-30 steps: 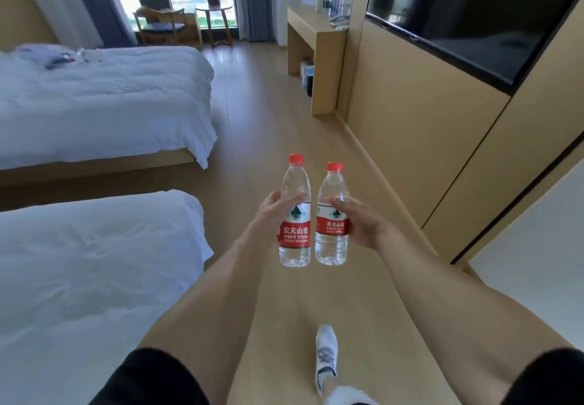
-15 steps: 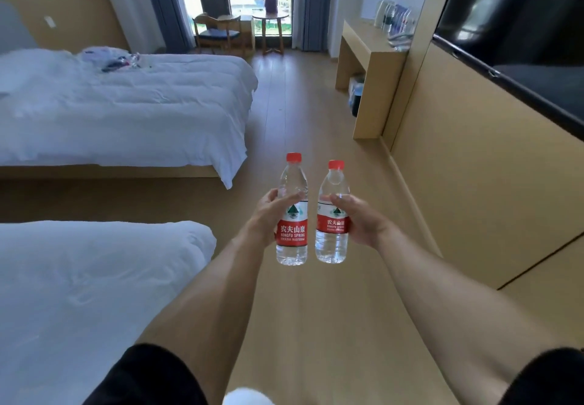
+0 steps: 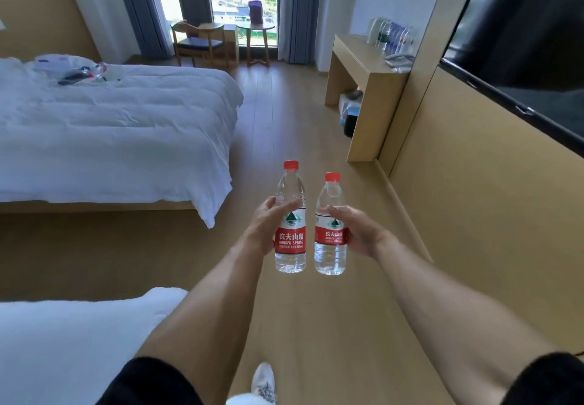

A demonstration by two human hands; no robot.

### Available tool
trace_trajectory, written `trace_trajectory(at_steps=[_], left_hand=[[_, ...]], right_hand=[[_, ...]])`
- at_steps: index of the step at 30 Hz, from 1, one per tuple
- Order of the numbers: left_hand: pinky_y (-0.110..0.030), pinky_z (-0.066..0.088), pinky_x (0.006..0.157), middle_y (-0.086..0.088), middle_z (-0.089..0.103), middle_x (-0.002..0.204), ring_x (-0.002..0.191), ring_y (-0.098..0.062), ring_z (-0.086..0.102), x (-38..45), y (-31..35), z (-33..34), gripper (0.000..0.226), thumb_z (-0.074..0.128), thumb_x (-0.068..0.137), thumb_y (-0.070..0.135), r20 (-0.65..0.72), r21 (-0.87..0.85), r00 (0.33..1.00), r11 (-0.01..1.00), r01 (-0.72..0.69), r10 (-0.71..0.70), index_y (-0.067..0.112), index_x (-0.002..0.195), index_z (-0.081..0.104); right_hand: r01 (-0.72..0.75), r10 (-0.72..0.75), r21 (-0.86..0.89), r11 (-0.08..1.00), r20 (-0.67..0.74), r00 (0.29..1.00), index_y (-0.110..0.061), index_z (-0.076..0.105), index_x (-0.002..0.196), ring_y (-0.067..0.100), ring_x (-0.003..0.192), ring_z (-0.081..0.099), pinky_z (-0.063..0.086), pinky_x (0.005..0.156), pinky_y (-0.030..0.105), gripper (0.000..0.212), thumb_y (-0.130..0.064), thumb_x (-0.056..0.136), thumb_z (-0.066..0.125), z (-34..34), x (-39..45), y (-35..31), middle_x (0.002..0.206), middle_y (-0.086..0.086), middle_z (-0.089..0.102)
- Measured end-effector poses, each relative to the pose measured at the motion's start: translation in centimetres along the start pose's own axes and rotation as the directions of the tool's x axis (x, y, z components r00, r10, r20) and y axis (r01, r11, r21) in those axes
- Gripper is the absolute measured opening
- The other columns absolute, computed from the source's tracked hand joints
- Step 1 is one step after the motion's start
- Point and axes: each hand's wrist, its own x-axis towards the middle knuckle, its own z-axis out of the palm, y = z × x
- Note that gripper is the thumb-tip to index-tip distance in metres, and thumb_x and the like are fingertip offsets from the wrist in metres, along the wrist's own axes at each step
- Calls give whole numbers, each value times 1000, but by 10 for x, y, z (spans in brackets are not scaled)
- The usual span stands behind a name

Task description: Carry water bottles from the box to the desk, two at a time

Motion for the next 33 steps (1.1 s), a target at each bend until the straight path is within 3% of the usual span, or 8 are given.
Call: trace_trajectory(at_steps=[4, 12, 21, 23, 25, 27, 29, 33], left_hand=[[-39, 61, 73, -18, 69, 116, 95, -33, 72, 73, 44, -22, 56, 77, 87, 21, 41, 42, 999, 999, 4, -6, 12, 135, 52], [-38, 60, 72, -16, 69, 116, 96, -33, 72, 198, 108, -45, 57, 78, 86, 24, 81, 60, 997, 998, -12, 8, 13, 135, 52], [-44, 60, 80, -17, 69, 116, 97, -34, 72, 337, 161, -61, 58, 79, 84, 25, 61, 78, 998, 997, -29, 24, 14, 134, 52], [-46, 60, 81, -16, 68, 117, 99, -34, 72, 376, 176, -64, 60, 79, 84, 26, 58, 92, 998, 995, -34, 29, 15, 135, 51], [-42, 61, 74, -14, 70, 115, 95, -31, 73, 416, 194, -65, 60, 80, 83, 28, 39, 106, 998, 993, -48, 44, 16, 135, 51], [-43, 61, 75, -14, 70, 115, 96, -31, 73, 455, 212, -66, 63, 80, 83, 31, 22, 116, 998, 992, -53, 51, 17, 136, 51], [-45, 61, 79, -14, 69, 116, 98, -33, 73, 495, 233, -65, 66, 81, 82, 32, 4, 122, 999, 991, -52, 52, 18, 138, 49], [-43, 61, 73, -14, 70, 115, 94, -31, 74, 571, 273, -63, 67, 83, 80, 32, -29, 89, 998, 994, -57, 60, 19, 137, 49]], right_hand=[[31, -31, 2, 1000, -3, 1000, 7, 42, 143, 44, 118, 54, 36, 113, 62, 99, -36, 65, 86, 12, 67, -37, 138, 34, 51], [17, -20, -19, 1000, -159, 987, 8, 39, 144, 49, 129, 50, 38, 112, 60, 58, -19, 97, 59, 5, 187, -94, 142, 34, 49], [38, -33, 40, 998, -133, 991, 8, 39, 144, 48, 127, 52, 38, 111, 60, 57, -18, 98, 59, -20, 332, -149, 141, 34, 50], [59, -53, 51, 997, -104, 993, 8, 37, 145, 50, 130, 49, 37, 112, 61, 72, -23, 89, 70, -28, 371, -164, 142, 34, 48], [96, -93, 39, 995, -76, 993, 9, 36, 145, 52, 132, 46, 36, 112, 63, 109, -36, 63, 91, -36, 410, -183, 142, 35, 48], [104, -103, 17, 994, -34, 994, 8, 36, 145, 52, 132, 46, 36, 112, 63, 135, -45, 38, 100, -43, 448, -204, 142, 34, 48], [103, -103, 18, 995, 14, 995, 8, 35, 146, 51, 132, 46, 36, 112, 63, 143, -47, 31, 100, -51, 487, -227, 142, 34, 47], [109, -109, 18, 994, 17, 994, 6, 35, 146, 50, 131, 48, 37, 112, 62, 146, -48, 28, 101, -66, 560, -280, 141, 34, 49]])
